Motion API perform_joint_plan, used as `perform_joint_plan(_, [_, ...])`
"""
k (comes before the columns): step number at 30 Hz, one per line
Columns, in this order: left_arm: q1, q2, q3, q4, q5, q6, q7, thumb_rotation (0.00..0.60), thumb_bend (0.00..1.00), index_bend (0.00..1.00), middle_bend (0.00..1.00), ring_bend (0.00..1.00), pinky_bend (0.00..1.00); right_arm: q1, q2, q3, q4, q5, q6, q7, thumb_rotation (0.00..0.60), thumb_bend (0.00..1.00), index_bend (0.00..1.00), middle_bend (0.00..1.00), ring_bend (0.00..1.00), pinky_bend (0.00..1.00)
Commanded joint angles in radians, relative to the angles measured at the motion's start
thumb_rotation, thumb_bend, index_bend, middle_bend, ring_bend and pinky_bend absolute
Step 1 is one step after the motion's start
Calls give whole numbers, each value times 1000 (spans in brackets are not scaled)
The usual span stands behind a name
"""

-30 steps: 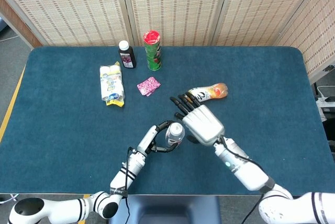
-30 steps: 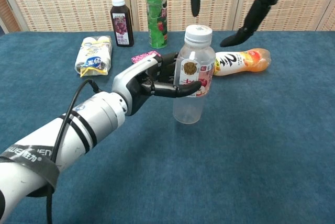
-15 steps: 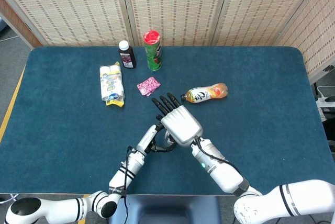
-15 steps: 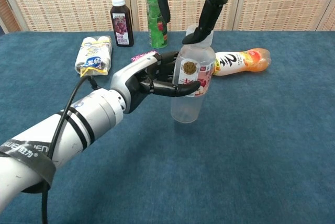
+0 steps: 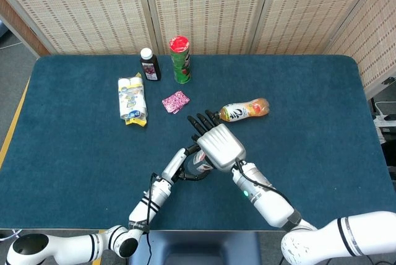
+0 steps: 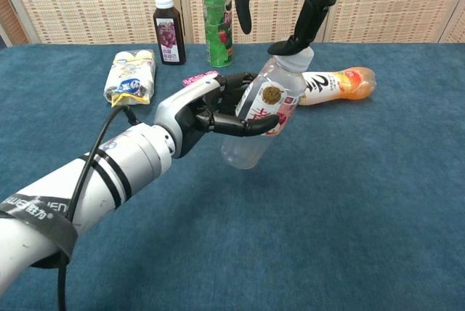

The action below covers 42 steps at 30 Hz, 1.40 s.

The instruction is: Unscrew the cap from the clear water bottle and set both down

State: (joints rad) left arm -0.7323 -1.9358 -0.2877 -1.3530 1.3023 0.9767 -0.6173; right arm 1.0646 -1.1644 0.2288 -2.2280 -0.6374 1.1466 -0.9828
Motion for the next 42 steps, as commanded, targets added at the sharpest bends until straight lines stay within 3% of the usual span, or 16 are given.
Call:
perform_joint_plan(1, [0,2,-3,10,-2,-4,-7,600,362,428,464,217,203,-1,16,-6,-9,-5,-5,25,600,269,351,0,0,0])
perform_joint_plan(23, [-2,12,-5,35,22,-10,-82,600,364,428,464,217,206,-11,104,-58,21,-48,-74,181,600,268,347,0,0,0])
perform_joint_plan(42, [-7,8,2,34,29,-10,-88,600,364,428,464,218,206,11,83,-81,22,-45,-49,170,600,268,397,0,0,0])
